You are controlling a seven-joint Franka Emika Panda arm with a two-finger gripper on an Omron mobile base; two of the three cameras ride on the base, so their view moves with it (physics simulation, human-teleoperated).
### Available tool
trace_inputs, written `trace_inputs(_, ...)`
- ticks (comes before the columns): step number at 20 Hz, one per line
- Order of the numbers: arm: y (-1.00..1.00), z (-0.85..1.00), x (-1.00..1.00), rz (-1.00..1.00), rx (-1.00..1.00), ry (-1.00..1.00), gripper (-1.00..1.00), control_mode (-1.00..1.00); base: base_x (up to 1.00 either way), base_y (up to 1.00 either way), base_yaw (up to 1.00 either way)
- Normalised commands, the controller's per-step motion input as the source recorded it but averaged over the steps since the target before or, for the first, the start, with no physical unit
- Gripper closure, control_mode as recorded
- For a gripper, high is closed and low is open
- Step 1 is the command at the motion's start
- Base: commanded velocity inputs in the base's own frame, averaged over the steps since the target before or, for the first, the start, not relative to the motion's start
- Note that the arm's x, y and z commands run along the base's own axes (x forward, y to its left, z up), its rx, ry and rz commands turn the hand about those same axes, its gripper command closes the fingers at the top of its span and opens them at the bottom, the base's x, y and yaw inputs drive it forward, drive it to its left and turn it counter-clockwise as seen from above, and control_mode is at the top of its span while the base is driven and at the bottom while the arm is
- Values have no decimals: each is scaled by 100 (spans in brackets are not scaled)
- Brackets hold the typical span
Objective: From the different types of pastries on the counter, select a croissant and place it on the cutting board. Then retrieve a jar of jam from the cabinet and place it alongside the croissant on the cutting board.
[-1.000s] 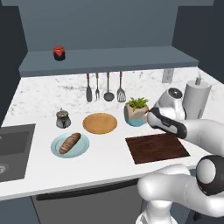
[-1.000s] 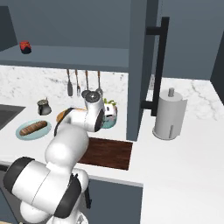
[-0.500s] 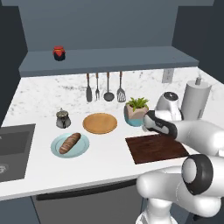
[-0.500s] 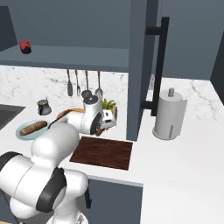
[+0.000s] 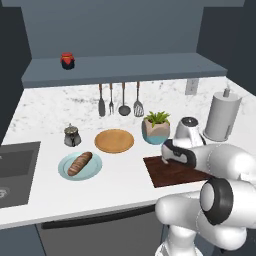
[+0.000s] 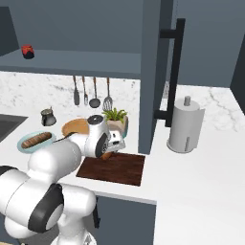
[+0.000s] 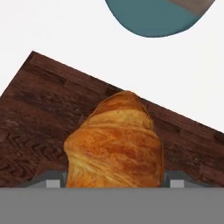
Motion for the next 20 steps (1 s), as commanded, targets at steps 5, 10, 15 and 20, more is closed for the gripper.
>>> trace_inputs(5,0,-28,-43,0,10,0,100,-100,0,0,0)
trace_inputs(10,0,1,-33,0,2,0,100,-100,0,0,0)
trace_inputs(15,0,-2,-24,0,0,0,100,-100,0,0,0)
trace_inputs(20,0,-55,0,0,0,0,100,-100,0,0,0)
